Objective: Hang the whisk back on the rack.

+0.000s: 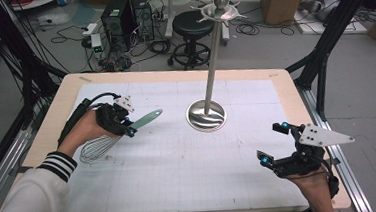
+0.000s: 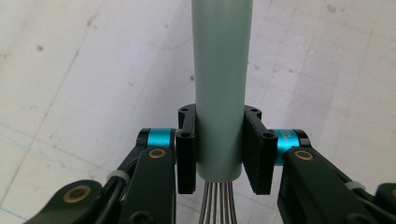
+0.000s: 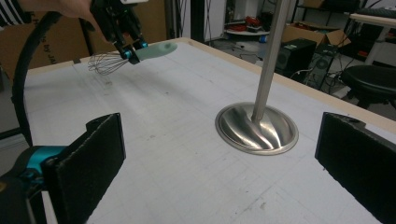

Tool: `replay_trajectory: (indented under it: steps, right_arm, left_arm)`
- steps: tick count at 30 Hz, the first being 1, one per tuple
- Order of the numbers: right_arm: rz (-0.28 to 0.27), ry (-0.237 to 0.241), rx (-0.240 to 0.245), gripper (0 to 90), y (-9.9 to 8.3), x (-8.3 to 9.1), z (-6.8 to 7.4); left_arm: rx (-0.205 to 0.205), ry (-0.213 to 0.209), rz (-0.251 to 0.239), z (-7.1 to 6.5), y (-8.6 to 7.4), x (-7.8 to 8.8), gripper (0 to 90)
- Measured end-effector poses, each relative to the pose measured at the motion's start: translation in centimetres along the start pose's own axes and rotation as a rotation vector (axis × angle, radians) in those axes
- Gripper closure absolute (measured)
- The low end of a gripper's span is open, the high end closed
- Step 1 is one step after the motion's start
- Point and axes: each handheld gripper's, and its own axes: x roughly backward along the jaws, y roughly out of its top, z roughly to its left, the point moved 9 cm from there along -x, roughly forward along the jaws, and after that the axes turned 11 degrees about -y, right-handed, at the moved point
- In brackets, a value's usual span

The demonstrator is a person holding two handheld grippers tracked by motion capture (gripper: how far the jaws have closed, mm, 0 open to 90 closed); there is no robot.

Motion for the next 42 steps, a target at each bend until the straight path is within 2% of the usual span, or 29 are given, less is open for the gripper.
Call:
replay_trajectory:
  steps: [4,12,16,25,42]
  right_arm:
    - [0.000,0.000,-0.001,0.7,0.0,0.0,0.0]
    - [-0.003,0.000,-0.001,0.7,0.0,0.0,0.0]
    - [-0.002,0.001,0.003,0.7,0.0,-0.1,0.0]
    - [-0.002,0.004,0.001,0.7,0.0,-0.1,-0.1]
    - [0.004,0.016,-0.001,0.7,-0.2,-0.1,-0.1]
  left_arm:
    - [-0.016,0.002,-0.046,-0.3,1.0,0.8,69.5]
    - [-0.035,-0.020,-0.150,-1.0,2.4,1.8,69.5]
    - [-0.061,-0.022,-0.154,-1.2,3.1,2.5,69.5]
    - [-0.108,-0.030,-0.241,-2.2,6.5,4.6,69.5]
    - [-0.183,-0.043,-0.331,-3.7,11.6,8.0,69.5]
